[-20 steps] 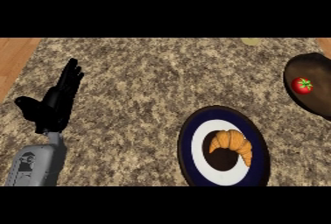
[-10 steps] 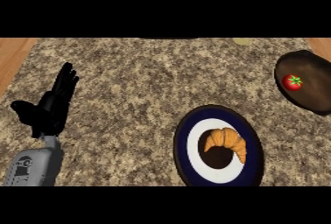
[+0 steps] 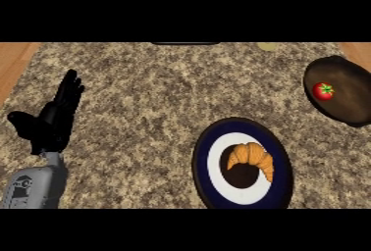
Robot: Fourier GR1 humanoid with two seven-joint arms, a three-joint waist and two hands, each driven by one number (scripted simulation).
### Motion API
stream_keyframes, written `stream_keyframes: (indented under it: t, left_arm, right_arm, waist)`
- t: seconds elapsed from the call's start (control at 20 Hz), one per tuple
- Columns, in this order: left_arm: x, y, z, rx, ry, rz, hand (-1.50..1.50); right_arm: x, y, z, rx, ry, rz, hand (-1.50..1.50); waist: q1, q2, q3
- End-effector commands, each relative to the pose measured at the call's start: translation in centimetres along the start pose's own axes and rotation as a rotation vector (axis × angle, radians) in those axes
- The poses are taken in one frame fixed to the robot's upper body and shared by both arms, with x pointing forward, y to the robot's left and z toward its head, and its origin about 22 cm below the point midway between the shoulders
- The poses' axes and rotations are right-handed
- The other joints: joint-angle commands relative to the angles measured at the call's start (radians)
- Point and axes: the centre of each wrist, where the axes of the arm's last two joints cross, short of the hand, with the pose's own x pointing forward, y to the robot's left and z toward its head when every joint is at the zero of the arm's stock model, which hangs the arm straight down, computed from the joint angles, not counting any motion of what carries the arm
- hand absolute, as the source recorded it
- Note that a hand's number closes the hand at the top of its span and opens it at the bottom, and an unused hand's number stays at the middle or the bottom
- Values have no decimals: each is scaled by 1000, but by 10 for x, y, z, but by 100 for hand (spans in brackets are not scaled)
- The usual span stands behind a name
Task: Pick the tomato from the plate and place it in the pan
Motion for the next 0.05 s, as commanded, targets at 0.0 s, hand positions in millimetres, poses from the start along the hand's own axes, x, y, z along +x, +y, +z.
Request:
stream_keyframes:
  t: [0.0]
  left_arm:
    - [-17,2,13,-10,8,10,0]
  right_arm:
    - [2,-15,14,132,-112,-106,-150]
  waist:
    - [6,0,-1]
